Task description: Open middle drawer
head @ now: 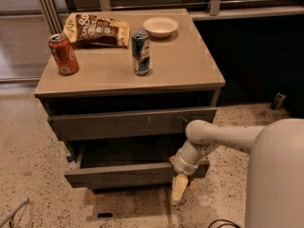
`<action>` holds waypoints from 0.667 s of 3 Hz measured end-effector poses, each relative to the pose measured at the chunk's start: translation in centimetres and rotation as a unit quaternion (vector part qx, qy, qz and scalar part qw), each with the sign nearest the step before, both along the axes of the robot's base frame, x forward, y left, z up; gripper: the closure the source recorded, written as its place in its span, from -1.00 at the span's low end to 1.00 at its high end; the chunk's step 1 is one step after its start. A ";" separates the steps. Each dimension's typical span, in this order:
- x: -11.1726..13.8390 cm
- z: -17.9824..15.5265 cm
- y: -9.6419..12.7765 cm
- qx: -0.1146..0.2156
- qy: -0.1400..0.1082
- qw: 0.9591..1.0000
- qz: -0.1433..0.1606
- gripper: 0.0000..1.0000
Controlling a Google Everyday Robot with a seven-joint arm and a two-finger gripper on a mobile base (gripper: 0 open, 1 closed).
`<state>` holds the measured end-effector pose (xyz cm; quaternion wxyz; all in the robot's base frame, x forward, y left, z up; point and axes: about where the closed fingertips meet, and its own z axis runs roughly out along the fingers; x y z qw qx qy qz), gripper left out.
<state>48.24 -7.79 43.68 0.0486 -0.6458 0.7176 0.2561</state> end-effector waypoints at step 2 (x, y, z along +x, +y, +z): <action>-2.1 1.7 -0.3 0.003 0.030 0.999 0.020 -1.00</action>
Offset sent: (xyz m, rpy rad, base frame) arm -0.0169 -0.0022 0.0146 0.0057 0.0456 0.0303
